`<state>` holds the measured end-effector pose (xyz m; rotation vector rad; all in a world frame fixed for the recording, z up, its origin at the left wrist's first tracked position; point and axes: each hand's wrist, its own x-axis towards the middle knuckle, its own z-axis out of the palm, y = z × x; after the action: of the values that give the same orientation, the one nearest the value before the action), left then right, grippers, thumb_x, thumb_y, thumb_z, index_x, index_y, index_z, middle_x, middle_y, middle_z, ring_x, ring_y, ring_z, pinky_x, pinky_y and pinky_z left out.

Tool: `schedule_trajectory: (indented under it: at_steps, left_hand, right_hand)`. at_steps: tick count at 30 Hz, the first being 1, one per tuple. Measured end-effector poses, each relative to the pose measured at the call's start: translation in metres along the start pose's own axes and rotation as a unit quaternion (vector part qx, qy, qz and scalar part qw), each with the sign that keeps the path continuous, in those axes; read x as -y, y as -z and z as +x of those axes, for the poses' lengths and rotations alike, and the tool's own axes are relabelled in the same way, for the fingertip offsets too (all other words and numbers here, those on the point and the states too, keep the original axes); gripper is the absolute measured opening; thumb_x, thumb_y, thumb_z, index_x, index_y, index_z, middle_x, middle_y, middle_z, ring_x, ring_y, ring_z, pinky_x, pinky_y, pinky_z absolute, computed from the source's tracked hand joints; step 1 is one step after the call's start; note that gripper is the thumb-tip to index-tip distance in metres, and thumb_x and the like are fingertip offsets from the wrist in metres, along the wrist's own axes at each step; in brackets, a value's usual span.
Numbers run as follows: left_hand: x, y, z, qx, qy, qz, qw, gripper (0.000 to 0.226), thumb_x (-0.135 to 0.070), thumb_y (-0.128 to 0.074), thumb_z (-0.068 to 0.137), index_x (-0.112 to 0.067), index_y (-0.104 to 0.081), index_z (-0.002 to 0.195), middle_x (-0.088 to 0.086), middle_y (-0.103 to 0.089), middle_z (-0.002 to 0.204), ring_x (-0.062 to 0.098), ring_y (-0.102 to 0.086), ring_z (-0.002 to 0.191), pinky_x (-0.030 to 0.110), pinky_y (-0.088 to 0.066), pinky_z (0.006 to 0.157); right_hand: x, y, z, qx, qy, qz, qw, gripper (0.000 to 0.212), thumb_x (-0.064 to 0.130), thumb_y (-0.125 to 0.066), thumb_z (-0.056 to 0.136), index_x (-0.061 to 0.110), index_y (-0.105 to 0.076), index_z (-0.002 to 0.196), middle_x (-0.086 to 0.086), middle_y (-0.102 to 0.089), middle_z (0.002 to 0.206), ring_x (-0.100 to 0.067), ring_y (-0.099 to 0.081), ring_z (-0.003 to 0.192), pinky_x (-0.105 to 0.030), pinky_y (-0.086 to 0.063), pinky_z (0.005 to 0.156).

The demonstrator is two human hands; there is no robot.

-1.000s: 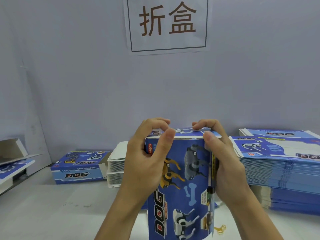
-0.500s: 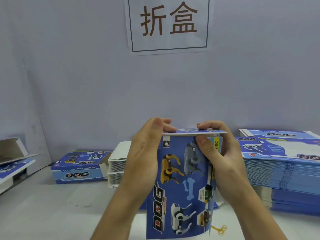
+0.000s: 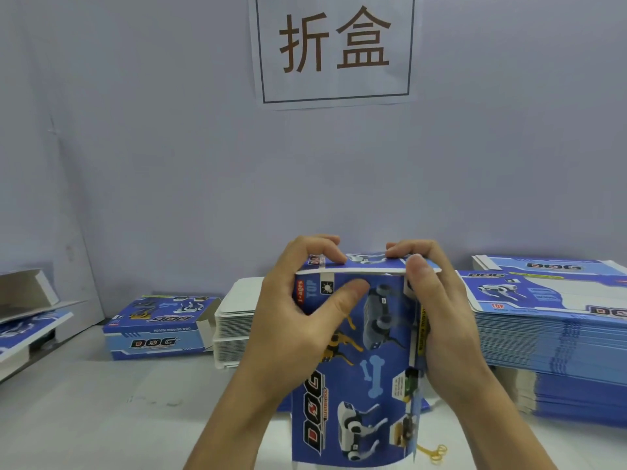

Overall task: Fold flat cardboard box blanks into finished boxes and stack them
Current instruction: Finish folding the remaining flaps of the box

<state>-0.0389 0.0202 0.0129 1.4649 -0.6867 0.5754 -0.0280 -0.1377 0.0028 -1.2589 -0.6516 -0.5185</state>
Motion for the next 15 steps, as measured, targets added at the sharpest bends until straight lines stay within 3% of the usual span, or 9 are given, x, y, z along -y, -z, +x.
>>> schedule_trajectory:
  at_steps: [2, 5, 10, 13, 15]
  left_hand:
    - [-0.001, -0.002, 0.001, -0.017, -0.014, 0.021, 1.000, 0.022, -0.029, -0.073, 0.079, -0.022, -0.060, 0.094, -0.017, -0.067, 0.111, 0.015, -0.074, 0.084, 0.024, -0.059, 0.055]
    - [-0.001, -0.009, 0.003, -0.039, -0.033, 0.045, 0.998, 0.019, -0.026, -0.070, 0.079, -0.020, -0.060, 0.093, -0.012, -0.068, 0.099, 0.011, -0.072, 0.073, 0.022, -0.057, 0.053]
    - [0.003, -0.011, 0.002, -0.044, -0.045, 0.060, 0.996, 0.013, -0.029, -0.074, 0.087, -0.025, -0.063, 0.094, -0.002, -0.064, 0.109, 0.022, -0.069, 0.099, 0.027, -0.060, 0.066]
    - [0.000, -0.007, -0.001, -0.021, -0.019, 0.016, 0.999, 0.026, -0.055, -0.070, 0.081, -0.031, -0.064, 0.092, -0.007, -0.063, 0.119, 0.027, -0.066, 0.111, 0.038, -0.062, 0.072]
    - [-0.002, -0.009, 0.000, -0.030, -0.002, -0.017, 0.999, 0.032, -0.064, -0.065, 0.081, -0.033, -0.063, 0.084, -0.008, -0.064, 0.119, 0.028, -0.066, 0.111, 0.038, -0.062, 0.070]
  right_hand:
    - [0.001, 0.002, 0.000, 0.011, 0.014, -0.040, 0.999, 0.049, 0.061, -0.071, 0.078, 0.022, -0.058, 0.103, 0.012, -0.069, 0.093, -0.017, -0.072, 0.083, -0.030, -0.060, 0.065]
    - [-0.002, 0.006, 0.000, 0.008, 0.040, -0.093, 0.995, 0.031, 0.040, -0.074, 0.081, 0.024, -0.057, 0.102, 0.014, -0.067, 0.090, -0.008, -0.068, 0.076, -0.022, -0.056, 0.064]
    - [-0.006, 0.009, 0.002, -0.005, 0.048, -0.106, 0.993, 0.016, 0.030, -0.067, 0.085, 0.027, -0.058, 0.098, 0.014, -0.066, 0.089, -0.009, -0.067, 0.077, -0.024, -0.058, 0.065]
    - [-0.007, 0.008, 0.001, -0.001, 0.035, -0.079, 0.996, 0.017, 0.030, -0.066, 0.086, 0.024, -0.057, 0.099, 0.016, -0.067, 0.089, -0.007, -0.068, 0.078, -0.022, -0.057, 0.064]
    - [-0.006, 0.009, 0.000, 0.013, 0.023, -0.043, 0.999, 0.025, 0.031, -0.069, 0.087, 0.018, -0.055, 0.103, 0.017, -0.068, 0.091, -0.007, -0.070, 0.081, -0.021, -0.057, 0.064]
